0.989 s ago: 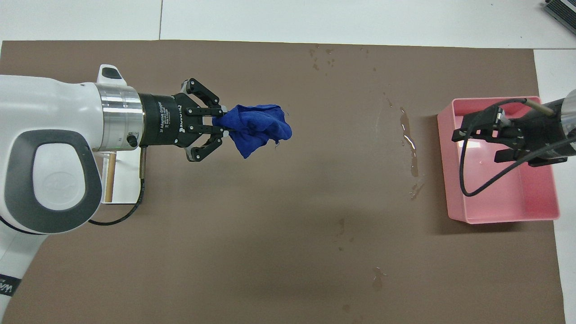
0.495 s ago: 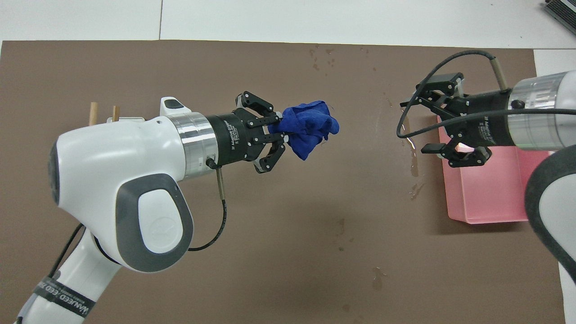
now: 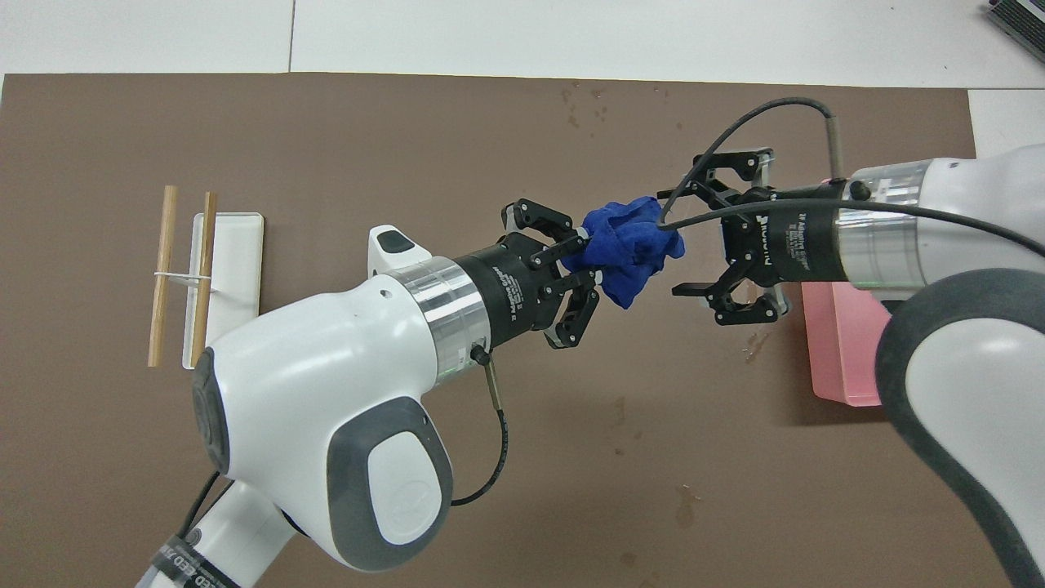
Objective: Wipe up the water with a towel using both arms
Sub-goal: 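Grasp the blue cloth with the right gripper from the left gripper, then open the left gripper and withdraw it while the right gripper carries the cloth, then carry the blue cloth with the right gripper over the pink bin, then lower the blue cloth into the pink bin and open the right gripper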
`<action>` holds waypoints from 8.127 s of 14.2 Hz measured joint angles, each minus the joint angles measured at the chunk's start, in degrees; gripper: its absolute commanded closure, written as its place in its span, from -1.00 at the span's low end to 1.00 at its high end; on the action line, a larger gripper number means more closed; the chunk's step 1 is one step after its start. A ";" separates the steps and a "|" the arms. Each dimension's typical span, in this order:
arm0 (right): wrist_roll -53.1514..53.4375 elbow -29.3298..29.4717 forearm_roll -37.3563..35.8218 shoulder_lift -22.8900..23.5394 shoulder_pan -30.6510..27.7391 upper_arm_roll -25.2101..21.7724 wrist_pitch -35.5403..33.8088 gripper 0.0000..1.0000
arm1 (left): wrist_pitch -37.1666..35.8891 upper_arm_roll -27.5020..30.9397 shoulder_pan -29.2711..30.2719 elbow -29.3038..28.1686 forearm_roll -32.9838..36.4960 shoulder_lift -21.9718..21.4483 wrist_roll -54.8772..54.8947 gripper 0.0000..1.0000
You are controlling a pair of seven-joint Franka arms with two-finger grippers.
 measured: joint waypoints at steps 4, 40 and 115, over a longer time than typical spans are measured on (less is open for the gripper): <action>3.95 -0.86 0.64 -0.08 1.84 0.08 1.77 -1.00 | 2.59 0.03 -2.35 -0.36 -0.03 0.07 -0.06 1.00; -79.67 -15.73 -37.65 -6.84 -4.82 -0.66 -10.77 1.00 | -31.32 2.07 19.42 3.55 36.07 -2.85 26.82 -1.00; -87.90 19.32 -51.27 22.36 -14.89 9.30 -13.58 1.00 | -68.08 16.29 23.24 16.07 52.05 -3.54 103.28 -1.00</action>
